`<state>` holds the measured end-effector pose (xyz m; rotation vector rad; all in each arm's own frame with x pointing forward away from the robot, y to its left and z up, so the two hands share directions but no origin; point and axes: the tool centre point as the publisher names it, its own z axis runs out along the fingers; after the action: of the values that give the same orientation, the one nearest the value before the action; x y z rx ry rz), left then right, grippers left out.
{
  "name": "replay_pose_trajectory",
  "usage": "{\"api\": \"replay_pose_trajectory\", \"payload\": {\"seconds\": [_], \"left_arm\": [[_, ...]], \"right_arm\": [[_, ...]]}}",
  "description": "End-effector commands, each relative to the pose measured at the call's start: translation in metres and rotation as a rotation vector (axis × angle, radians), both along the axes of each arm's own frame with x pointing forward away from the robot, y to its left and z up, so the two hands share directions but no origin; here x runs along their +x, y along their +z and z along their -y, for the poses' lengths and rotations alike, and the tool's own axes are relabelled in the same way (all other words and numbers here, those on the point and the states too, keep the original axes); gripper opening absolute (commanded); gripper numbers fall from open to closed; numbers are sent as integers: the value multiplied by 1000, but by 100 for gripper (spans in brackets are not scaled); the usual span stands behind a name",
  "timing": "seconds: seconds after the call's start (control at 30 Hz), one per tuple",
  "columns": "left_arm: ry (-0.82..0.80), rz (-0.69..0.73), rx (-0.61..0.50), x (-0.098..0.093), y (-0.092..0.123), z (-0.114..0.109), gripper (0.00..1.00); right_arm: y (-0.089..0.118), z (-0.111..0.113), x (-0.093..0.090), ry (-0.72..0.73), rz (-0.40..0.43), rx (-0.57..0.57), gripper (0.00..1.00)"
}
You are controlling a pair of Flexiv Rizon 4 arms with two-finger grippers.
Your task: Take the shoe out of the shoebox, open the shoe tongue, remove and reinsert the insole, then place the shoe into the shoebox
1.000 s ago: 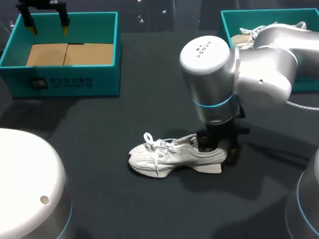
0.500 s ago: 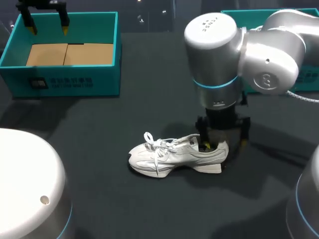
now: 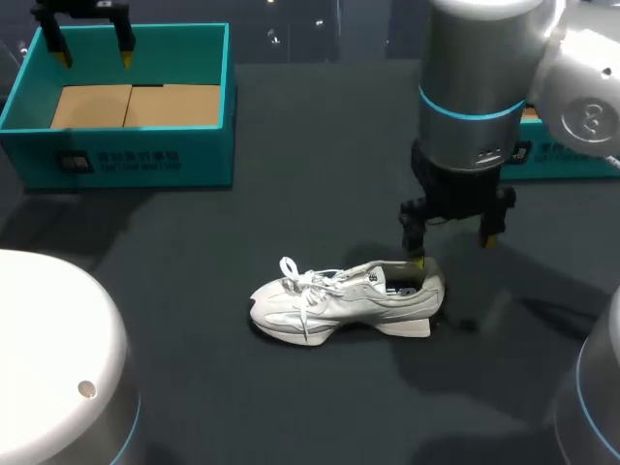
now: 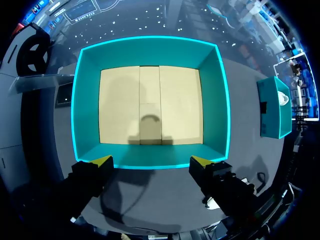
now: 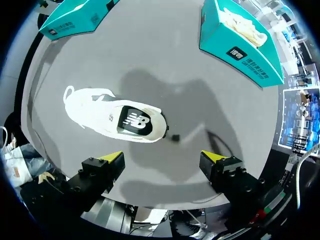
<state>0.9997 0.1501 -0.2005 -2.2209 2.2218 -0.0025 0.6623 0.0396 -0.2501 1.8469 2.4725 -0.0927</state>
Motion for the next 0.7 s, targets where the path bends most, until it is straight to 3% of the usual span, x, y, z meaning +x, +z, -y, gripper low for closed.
{"api": "replay_pose_trajectory", "payload": {"seconds": [0.03,0.2,0.3,0.4,0.63,0.7], "left_arm": [[0,-1,0,0,0,0,100],[0,-1,0,0,0,0,100],[0,-1,0,0,0,0,100],[0,-1,0,0,0,0,100],[0,-1,0,0,0,0,100],[0,-1,0,0,0,0,100]], "right_arm": [[1,31,-7,223,69,307,100],[1,31,-7,223,69,307,100],[10,41,-7,388,164,491,100],[13,57,-6,491,238,606,100],[2,91,-8,615,421,768,100],[-2,94,-8,616,419,774,100]]}}
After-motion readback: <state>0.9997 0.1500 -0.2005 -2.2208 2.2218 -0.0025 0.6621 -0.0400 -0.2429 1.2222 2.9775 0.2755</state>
